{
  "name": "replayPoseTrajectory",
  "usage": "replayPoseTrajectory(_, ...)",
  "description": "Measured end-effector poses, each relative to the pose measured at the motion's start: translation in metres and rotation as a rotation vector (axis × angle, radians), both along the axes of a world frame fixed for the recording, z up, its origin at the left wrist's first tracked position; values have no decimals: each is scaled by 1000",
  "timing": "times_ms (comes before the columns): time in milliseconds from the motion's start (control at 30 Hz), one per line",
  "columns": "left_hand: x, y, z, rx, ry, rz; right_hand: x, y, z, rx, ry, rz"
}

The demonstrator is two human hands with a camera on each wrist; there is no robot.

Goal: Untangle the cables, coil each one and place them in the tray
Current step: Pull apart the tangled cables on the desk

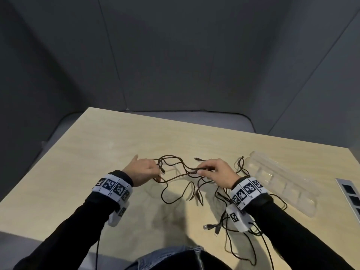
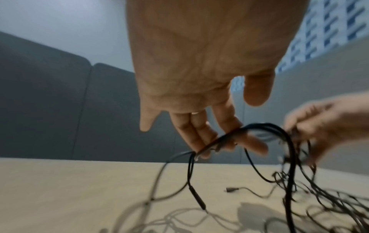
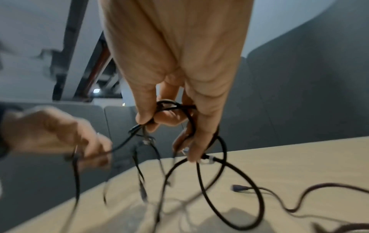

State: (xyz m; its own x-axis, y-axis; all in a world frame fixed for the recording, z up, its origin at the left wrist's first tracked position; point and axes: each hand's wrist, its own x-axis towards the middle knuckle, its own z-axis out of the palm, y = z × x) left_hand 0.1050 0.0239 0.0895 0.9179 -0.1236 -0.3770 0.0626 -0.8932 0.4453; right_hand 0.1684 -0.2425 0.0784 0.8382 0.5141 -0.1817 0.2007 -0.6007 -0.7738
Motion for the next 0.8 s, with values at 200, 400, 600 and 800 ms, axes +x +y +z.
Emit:
replayPoseTrajectory(200, 2, -47, 2, -127, -22, -33, -15, 30, 19, 356, 249, -22)
replayPoseTrajectory(400, 14, -41, -5, -106, -44, -1, -3, 33, 36, 331, 187, -216)
replayPoseTrajectory(600, 10, 31, -18, 114, -90, 158, 25, 2, 40, 356, -38, -558)
replayPoseTrajectory(800, -10, 80, -31, 384, 202, 118, 27, -18, 67, 556, 47, -554)
